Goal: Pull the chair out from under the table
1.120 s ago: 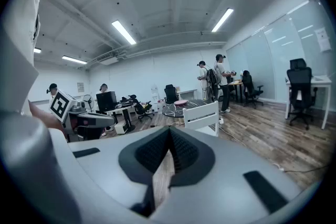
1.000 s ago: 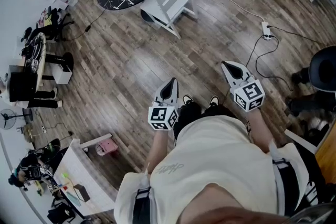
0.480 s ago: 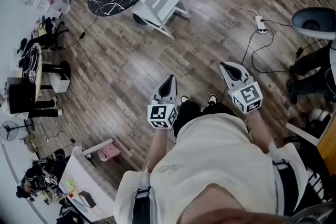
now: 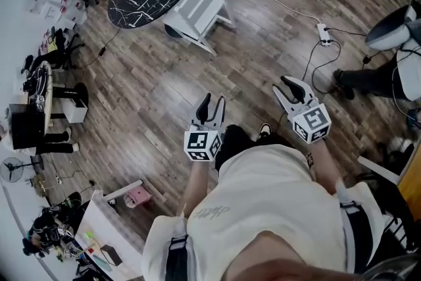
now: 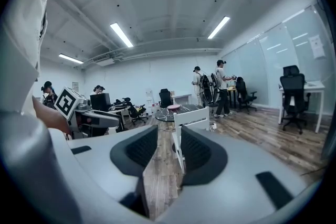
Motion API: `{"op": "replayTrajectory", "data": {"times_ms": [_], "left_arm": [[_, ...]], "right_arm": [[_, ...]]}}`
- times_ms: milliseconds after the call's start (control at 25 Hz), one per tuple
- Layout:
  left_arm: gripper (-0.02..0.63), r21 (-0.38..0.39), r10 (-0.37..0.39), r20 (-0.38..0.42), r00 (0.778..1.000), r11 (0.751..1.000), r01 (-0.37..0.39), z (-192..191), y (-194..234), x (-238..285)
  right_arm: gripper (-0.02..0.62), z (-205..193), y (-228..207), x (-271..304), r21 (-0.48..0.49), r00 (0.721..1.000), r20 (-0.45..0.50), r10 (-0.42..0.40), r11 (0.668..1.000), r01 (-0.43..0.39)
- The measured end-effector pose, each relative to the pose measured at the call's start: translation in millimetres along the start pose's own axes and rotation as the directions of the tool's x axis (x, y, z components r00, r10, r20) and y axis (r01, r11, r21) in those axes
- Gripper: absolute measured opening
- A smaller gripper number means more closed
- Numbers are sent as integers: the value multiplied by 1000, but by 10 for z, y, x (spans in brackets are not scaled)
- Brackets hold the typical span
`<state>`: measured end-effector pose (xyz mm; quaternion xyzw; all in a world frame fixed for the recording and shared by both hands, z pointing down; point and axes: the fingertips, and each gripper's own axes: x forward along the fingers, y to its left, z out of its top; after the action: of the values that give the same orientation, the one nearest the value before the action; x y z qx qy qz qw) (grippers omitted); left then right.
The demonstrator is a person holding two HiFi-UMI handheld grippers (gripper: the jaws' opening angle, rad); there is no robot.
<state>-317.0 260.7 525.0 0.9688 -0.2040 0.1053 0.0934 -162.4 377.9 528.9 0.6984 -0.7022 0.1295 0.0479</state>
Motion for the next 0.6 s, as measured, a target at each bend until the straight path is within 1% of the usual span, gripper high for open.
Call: {"op": "replayTrajectory", "data": {"times_ms": [80,240,360,480,600], "left_arm": [[163,-9,8,-10,1000,1000,-9,-10,34,8],[163,-52,22,-42,999,998,-24,-120,185,90],[163,-48,26,-82,996,998,-30,-210,387,228],[163,-63,13,-74,997,998,-18,-183,636,449],[162,-80,7,-51,999,997,-11,-74,883,681]], "right_arm": [[150,-18,-3,45,7,1000,-10,9,1000,-9],[153,-110,-38,200,31,999,-38,28,999,-27],[153,-172,-71,383,44,997,-67,36,998,-33],[153,-131,-128,653,22,995,-89,35,999,-33],[154,34,-188,918,20,996,-86,28,999,-27]]}}
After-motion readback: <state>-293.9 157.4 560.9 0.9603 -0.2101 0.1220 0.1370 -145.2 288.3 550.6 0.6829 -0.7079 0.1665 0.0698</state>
